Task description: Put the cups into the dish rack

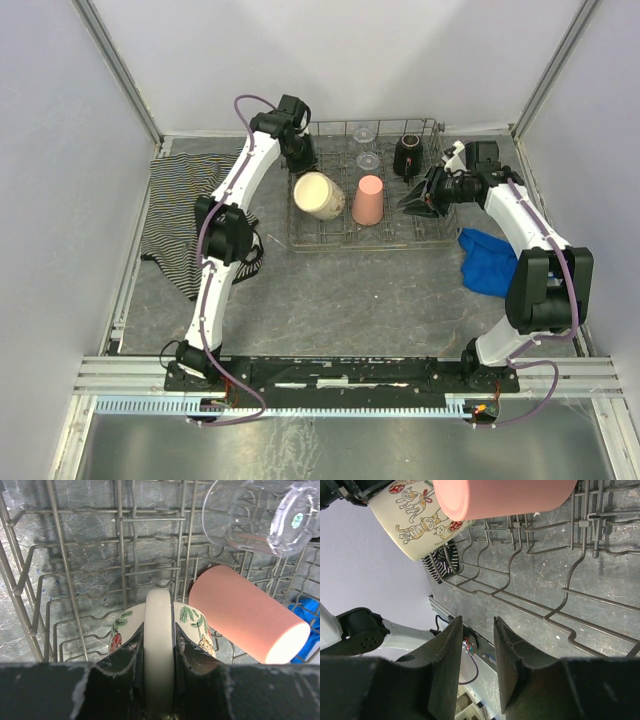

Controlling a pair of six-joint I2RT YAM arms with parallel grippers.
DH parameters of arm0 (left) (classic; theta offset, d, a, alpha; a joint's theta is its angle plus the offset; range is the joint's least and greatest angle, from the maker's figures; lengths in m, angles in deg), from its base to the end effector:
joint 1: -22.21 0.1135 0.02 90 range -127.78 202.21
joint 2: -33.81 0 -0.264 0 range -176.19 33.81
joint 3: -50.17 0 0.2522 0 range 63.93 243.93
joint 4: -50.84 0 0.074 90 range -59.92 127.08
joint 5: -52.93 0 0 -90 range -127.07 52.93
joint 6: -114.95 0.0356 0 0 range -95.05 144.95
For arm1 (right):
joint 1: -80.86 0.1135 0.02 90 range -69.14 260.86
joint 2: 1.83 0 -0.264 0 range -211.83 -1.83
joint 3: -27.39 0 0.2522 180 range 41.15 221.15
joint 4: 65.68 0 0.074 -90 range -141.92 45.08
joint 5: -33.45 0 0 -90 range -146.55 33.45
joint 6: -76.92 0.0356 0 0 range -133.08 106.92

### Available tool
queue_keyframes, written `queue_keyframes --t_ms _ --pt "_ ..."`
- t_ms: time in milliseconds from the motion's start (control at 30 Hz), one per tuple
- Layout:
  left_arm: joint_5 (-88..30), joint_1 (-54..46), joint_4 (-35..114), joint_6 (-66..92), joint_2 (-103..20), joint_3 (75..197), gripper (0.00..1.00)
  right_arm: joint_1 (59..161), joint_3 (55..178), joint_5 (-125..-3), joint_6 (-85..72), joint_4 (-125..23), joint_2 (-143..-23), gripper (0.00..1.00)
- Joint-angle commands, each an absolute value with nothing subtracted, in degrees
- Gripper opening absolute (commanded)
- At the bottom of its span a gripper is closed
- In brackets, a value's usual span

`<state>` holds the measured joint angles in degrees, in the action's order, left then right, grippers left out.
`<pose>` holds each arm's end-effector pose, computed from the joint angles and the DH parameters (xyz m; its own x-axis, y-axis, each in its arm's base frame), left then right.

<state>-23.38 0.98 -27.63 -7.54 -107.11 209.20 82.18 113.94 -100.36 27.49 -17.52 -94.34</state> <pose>0.4801 -0.1956 0.2639 -0.9309 -0.1982 -0.3067 -0.0464 0.8972 -0.4392 0.3402 0.0325 0.2703 -0.8899 0.4490 -0.0804 0.2061 0.5531 0.8073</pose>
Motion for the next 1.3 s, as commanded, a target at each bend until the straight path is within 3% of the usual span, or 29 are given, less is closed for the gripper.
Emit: queue_keyframes --t_ms 0,733,967,1267 --pt "-23.30 1.23 -29.87 -7.60 -107.30 213.43 0.03 81.87 114.84 -100.25 26.17 -18.04 -93.33 0.39" --pt "-27.51 -1.22 -34.94 -2.68 -110.90 214.35 0.03 81.95 114.13 -100.49 24.36 -16.85 -95.28 0.39" --pt "-26.96 -1.25 -32.07 -3.35 -110.81 214.23 0.29 81.91 114.28 -100.25 23.71 -16.03 -95.27 0.38" --pt "-25.94 -1.00 -31.15 -4.12 -111.91 214.05 0.43 81.90 114.83 -99.92 23.32 -15.60 -95.58 0.38"
